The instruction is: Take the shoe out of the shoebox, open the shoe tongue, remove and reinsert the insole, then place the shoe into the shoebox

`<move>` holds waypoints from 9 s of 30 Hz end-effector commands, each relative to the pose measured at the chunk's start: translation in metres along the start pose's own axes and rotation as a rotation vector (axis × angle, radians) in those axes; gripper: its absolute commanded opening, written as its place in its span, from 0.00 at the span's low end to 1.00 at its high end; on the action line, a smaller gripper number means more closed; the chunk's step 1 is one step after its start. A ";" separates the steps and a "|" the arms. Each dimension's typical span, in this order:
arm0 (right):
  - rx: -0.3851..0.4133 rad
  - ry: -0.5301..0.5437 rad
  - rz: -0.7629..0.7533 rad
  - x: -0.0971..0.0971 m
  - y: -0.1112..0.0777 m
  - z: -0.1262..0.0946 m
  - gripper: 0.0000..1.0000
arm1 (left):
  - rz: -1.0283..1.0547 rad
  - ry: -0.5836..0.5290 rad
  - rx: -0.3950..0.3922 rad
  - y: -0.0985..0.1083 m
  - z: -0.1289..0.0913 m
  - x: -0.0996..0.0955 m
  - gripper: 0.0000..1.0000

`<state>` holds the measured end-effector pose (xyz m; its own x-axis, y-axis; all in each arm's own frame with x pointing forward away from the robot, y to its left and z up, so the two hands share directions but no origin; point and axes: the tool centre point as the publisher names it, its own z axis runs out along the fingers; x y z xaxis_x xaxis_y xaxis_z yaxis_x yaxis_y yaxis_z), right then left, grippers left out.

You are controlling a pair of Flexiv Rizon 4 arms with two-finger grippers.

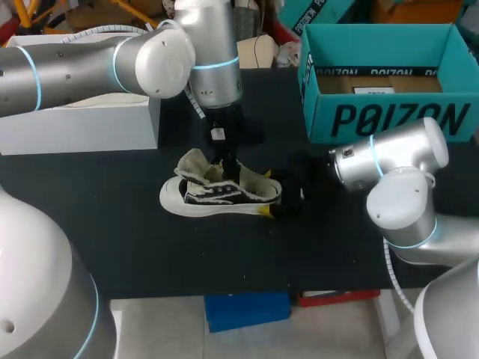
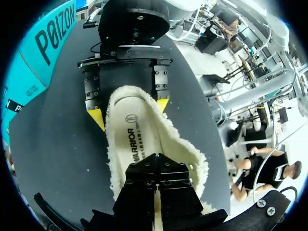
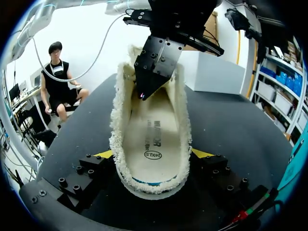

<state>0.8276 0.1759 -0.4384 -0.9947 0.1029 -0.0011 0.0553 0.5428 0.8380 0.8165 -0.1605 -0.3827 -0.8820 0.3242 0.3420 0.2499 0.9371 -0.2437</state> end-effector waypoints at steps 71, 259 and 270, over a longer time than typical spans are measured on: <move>0.002 -0.002 0.002 -0.001 -0.003 0.004 0.00 | -0.032 -0.101 -0.038 0.000 0.037 0.010 0.00; 0.002 -0.002 0.002 -0.001 -0.003 0.004 0.00 | 0.043 -0.751 0.178 -0.041 0.007 -0.041 0.49; 0.002 -0.002 0.002 -0.001 -0.003 0.004 0.00 | 0.045 -0.775 0.197 -0.046 -0.004 -0.041 0.32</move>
<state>0.8284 0.1757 -0.4388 -0.9946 0.1039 -0.0014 0.0554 0.5421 0.8385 0.8445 -0.2197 -0.3829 -0.9183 0.1158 -0.3785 0.2830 0.8606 -0.4234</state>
